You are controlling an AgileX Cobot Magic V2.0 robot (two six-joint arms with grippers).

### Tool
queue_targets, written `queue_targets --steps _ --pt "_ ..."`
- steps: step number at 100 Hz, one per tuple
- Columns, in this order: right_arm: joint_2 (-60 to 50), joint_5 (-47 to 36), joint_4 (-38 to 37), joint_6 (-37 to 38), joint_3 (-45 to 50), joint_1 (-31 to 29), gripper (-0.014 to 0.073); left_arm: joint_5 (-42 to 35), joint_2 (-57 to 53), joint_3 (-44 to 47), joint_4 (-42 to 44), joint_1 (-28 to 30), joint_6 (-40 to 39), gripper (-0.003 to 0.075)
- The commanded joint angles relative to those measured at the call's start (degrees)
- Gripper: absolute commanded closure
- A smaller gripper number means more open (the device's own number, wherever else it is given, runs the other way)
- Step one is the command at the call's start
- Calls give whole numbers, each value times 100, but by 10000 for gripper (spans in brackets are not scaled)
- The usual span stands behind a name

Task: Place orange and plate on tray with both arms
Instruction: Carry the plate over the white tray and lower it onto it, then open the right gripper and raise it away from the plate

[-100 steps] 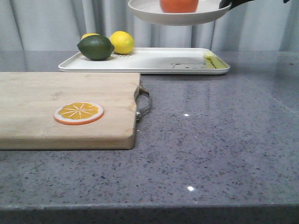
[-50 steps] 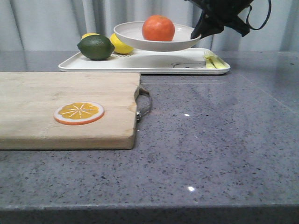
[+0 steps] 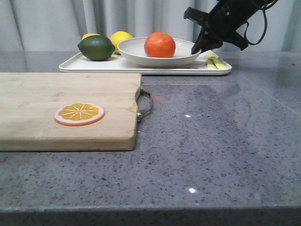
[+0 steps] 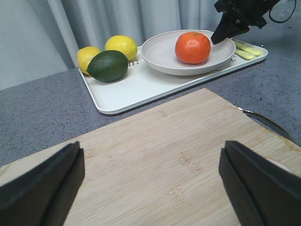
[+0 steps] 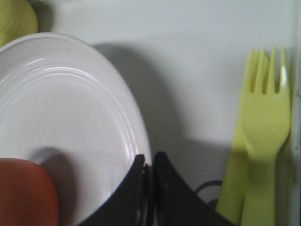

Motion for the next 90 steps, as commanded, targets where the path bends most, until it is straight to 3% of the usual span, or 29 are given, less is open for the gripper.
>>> queue_targets --steps 1,65,75,90 --pt "-357 -321 76 -51 -236 -14 694 -188 -5 -159 -46 23 -31 157" --pt "-263 -290 -25 -46 -257 -14 682 -180 -5 -159 -46 23 -31 157" --pt "-263 -290 -25 -46 -257 -14 597 -180 -5 -159 -46 23 -31 157" --pt "-263 -290 -25 -46 -257 -14 384 -180 -5 -159 -46 23 -31 157"
